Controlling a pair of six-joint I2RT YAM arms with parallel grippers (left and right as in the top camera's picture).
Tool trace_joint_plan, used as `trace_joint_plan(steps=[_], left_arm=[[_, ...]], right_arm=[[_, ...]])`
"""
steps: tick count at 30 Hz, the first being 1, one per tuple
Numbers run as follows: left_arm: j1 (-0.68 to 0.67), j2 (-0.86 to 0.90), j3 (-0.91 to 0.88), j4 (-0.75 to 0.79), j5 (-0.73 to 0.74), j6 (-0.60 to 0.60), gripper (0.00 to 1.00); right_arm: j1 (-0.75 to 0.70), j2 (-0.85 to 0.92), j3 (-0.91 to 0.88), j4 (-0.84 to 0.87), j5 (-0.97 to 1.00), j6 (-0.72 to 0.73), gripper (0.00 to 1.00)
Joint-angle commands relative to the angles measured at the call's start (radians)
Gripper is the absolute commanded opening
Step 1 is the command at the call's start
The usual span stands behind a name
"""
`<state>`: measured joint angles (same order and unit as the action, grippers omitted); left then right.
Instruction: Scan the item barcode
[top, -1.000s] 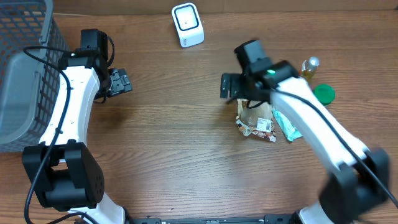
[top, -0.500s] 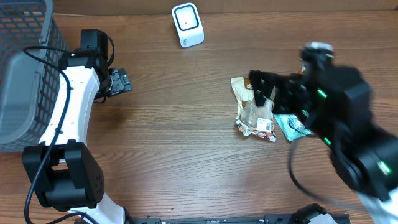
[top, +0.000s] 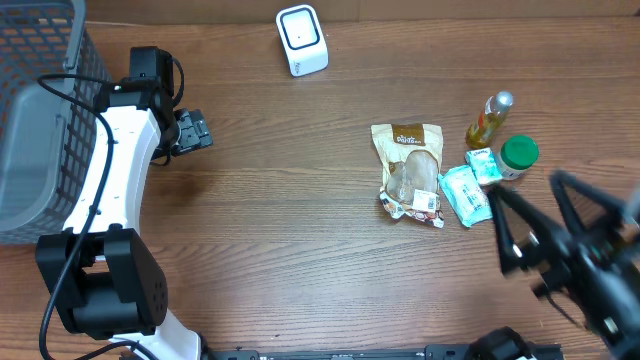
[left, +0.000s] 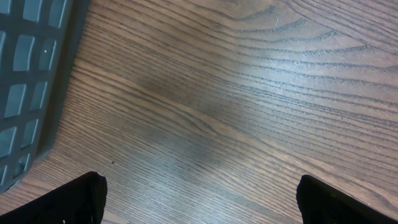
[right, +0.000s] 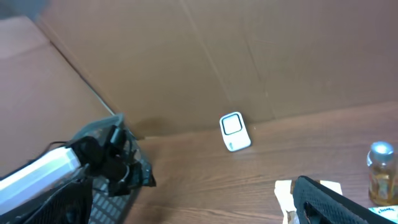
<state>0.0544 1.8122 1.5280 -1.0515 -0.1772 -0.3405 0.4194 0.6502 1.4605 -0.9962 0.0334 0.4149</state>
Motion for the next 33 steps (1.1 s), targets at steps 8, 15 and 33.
trace_joint_plan(steps=[8, 15, 33], left_arm=[[0.002, -0.002, 0.018, 0.002, -0.013, 0.004, 1.00], [0.002, -0.002, 0.018, 0.002, -0.013, 0.004, 1.00], [0.002, -0.002, 0.018, 0.002, -0.013, 0.004, 1.00]], right_arm=[[-0.002, -0.176, 0.019, -0.231, 0.006, 0.000, 1.00], [-0.063, -0.266, 0.018, -0.544, 0.006, 0.000, 1.00], [-0.141, -0.424, -0.134, -0.697, 0.006, 0.000, 1.00]])
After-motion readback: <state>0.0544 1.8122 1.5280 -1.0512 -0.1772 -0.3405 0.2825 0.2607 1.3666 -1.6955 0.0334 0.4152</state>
